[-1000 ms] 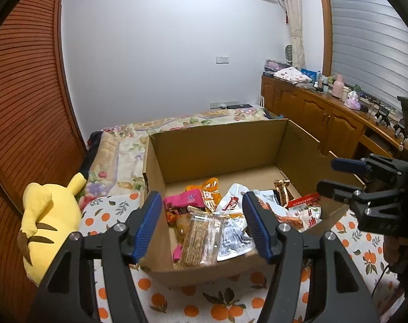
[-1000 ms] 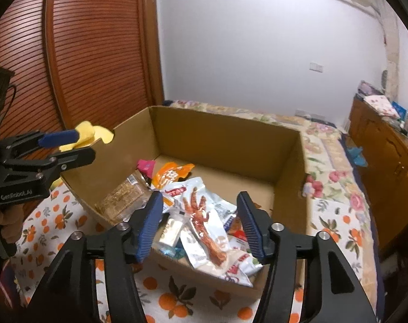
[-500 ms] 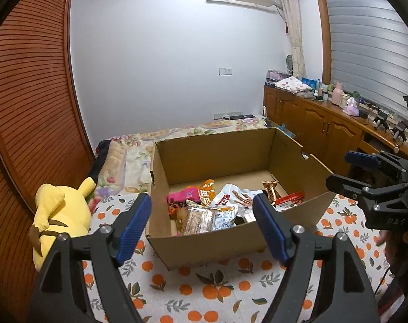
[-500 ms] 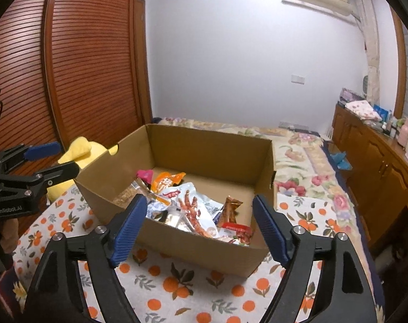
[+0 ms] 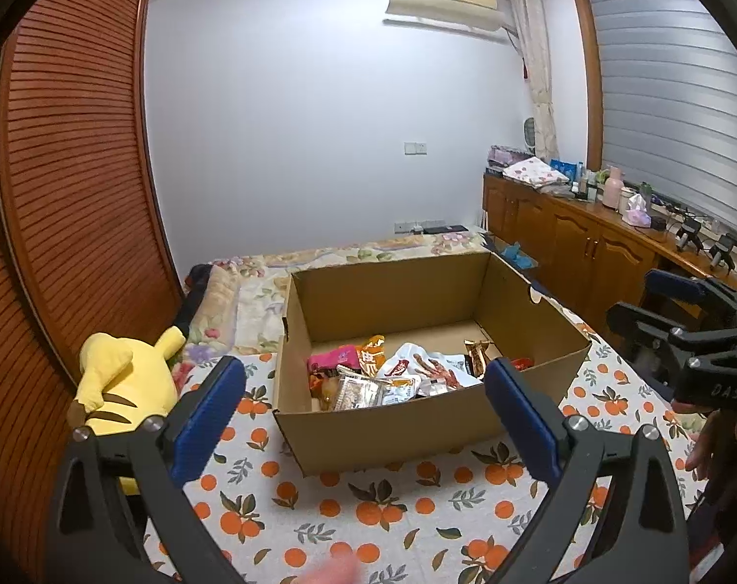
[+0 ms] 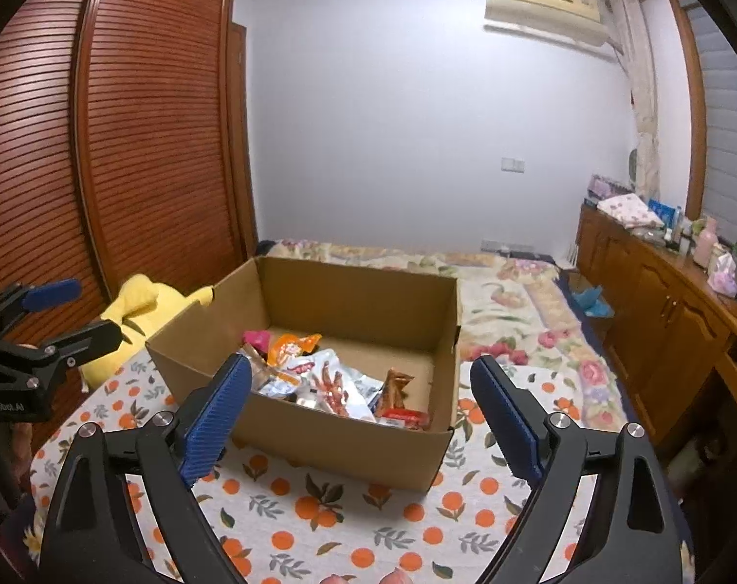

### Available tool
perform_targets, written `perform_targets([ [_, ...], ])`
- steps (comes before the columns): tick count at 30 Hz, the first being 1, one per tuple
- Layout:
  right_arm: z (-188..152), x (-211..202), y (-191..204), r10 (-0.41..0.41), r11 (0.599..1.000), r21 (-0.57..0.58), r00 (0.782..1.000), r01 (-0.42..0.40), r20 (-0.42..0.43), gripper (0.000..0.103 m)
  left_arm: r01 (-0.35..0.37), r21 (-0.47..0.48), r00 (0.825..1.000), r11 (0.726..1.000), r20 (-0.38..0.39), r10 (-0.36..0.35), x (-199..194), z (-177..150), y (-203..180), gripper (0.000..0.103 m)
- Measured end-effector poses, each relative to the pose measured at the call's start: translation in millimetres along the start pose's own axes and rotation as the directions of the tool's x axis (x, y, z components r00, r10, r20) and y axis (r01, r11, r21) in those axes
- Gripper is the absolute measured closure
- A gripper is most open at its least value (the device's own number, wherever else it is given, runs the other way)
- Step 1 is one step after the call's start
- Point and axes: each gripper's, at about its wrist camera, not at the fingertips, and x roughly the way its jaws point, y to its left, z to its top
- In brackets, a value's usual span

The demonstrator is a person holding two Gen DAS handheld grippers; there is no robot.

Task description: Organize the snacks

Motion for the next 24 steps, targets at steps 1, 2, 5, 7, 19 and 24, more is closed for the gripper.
perform_targets([
  [1,1,-4,1,-0.006,1.0,0.003,1.0,0.006,0.009,0.009,-0.002,0.0,1.0,1.0,0.007,0.002,-3,0,0,0.003],
  [2,1,-7,1,-0.008,1.0,0.004,1.0,0.008,0.015,0.009,-0.004,-0.003,1.0,1.0,0.02,0.004,-7,-1,-1,0.003],
  [5,1,-15,4,-0.015,1.0,0.006,1.0,0.015,0.027,0.009,0.0,-0.005,0.999,1.0,0.034,0.0,-16,-3,-4,0.003],
  [7,-1,-20,6,-0.023,1.0,0.007,0.999,0.023,0.035,0.009,-0.001,-0.004,0.999,1.0,0.038,0.001,-21,-6,-7,0.003],
  [19,-17,-51,15,-0.09,0.995,0.046,0.992,0.087,0.088,0.008,-0.016,-0.026,0.999,1.0,0.052,0.017,-42,-23,-15,0.003],
  [24,-26,-59,16,-0.118,0.992,0.05,0.989,0.114,0.091,0.008,-0.02,-0.035,0.999,0.999,0.041,0.022,-45,-33,-16,0.003],
])
